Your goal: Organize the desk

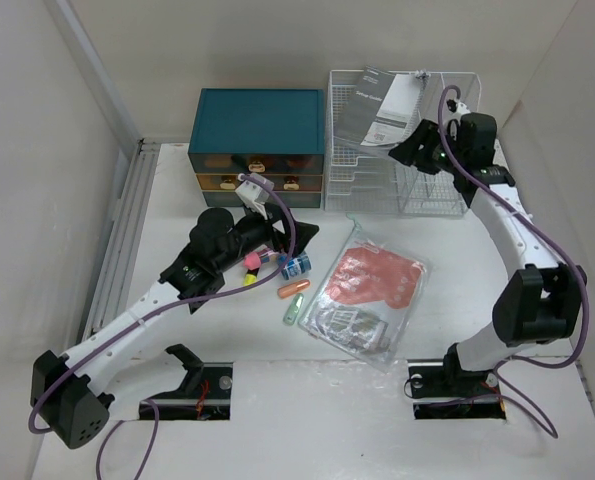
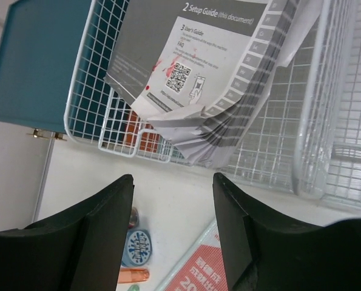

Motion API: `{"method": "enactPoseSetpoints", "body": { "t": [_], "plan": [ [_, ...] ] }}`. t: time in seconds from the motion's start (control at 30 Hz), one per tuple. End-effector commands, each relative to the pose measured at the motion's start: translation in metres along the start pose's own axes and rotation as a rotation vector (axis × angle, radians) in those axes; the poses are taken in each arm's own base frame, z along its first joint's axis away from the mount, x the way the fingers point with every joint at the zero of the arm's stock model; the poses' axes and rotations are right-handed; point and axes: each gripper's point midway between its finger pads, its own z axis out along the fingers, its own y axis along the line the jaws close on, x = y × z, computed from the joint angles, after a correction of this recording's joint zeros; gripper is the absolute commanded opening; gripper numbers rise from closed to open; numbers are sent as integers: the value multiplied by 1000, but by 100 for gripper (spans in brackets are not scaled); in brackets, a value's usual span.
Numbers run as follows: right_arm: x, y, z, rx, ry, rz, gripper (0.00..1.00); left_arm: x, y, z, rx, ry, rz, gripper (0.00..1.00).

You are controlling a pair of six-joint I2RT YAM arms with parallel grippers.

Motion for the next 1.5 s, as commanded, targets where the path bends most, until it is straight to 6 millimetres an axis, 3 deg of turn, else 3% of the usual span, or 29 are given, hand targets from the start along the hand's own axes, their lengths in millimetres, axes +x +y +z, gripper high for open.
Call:
{"method": "enactPoseSetpoints", "body": {
  "t": [0.0,0.3,0.53,0.7,0.83,0.93,1.47],
  "plan": [
    [-24,22,-3,-15,-109,-5,60,-22,-9,-4,36,-80,22,89],
    [-30,32,9,32,-203,37,60,-25,-10,-6,38,-88,23,89],
    [-29,23,9,107,-242,75,60,-25,-10,-6,38,-88,23,89],
    [-37,13,8,167,-287,111,60,-25,-10,-6,38,-88,23,89],
    [-45,15,5,180,-335,127,60,-25,-10,-6,38,-88,23,89],
    [-47,12,11,188,-341,137,59,-25,-10,-6,38,-88,23,89],
    [-20,13,38,153,-248,196,58,-20,-9,-6,36,-80,22,89]
  ]
}}
